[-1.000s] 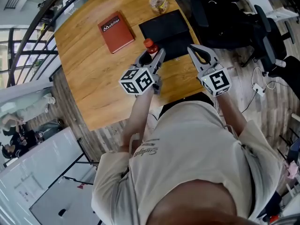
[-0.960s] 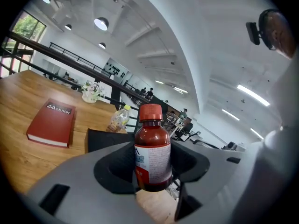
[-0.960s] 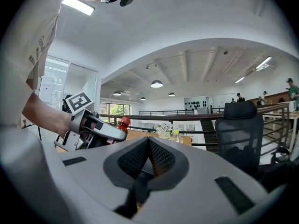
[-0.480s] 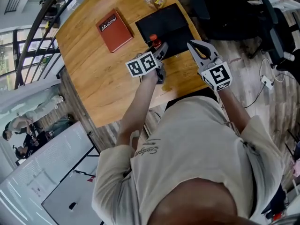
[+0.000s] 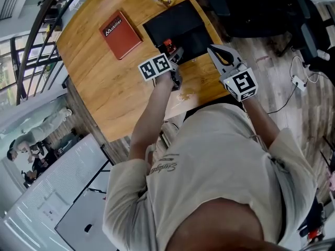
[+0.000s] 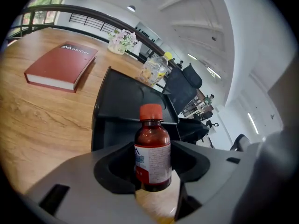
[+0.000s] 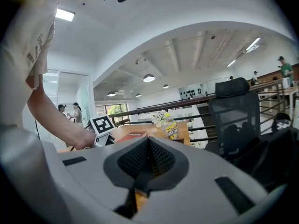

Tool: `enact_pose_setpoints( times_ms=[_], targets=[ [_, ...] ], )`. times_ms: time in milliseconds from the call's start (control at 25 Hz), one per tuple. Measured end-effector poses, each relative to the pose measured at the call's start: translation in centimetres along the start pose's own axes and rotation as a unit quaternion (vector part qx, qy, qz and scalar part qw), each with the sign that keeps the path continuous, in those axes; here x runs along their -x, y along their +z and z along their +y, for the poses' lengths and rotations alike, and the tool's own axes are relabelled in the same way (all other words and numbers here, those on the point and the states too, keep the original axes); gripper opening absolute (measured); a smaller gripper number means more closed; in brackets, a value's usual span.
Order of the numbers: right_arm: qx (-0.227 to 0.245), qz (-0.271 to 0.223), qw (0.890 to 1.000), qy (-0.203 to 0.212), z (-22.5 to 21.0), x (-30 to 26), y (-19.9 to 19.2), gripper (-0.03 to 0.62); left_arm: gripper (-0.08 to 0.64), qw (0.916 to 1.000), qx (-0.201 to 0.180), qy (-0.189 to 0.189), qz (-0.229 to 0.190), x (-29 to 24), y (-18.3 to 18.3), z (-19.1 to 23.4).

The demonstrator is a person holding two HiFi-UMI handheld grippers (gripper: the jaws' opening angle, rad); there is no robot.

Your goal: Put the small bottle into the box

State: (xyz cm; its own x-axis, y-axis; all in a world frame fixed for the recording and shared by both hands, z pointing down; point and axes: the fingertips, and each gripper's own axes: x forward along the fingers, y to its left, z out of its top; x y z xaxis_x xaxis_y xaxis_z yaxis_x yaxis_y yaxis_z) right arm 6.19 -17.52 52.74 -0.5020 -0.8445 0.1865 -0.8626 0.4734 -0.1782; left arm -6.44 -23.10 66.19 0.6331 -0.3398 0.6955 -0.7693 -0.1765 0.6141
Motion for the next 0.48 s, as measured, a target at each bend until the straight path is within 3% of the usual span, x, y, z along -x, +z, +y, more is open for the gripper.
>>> enact_pose_setpoints(
  times_ms=[480],
  targets=[
    [0.003,0.003,1.000,0.018,-1.5,-1.3,-0.3,-0.006,0.227,0.9966,0.055,0.022,0.057,-2.3,-1.7,2.2]
  ],
)
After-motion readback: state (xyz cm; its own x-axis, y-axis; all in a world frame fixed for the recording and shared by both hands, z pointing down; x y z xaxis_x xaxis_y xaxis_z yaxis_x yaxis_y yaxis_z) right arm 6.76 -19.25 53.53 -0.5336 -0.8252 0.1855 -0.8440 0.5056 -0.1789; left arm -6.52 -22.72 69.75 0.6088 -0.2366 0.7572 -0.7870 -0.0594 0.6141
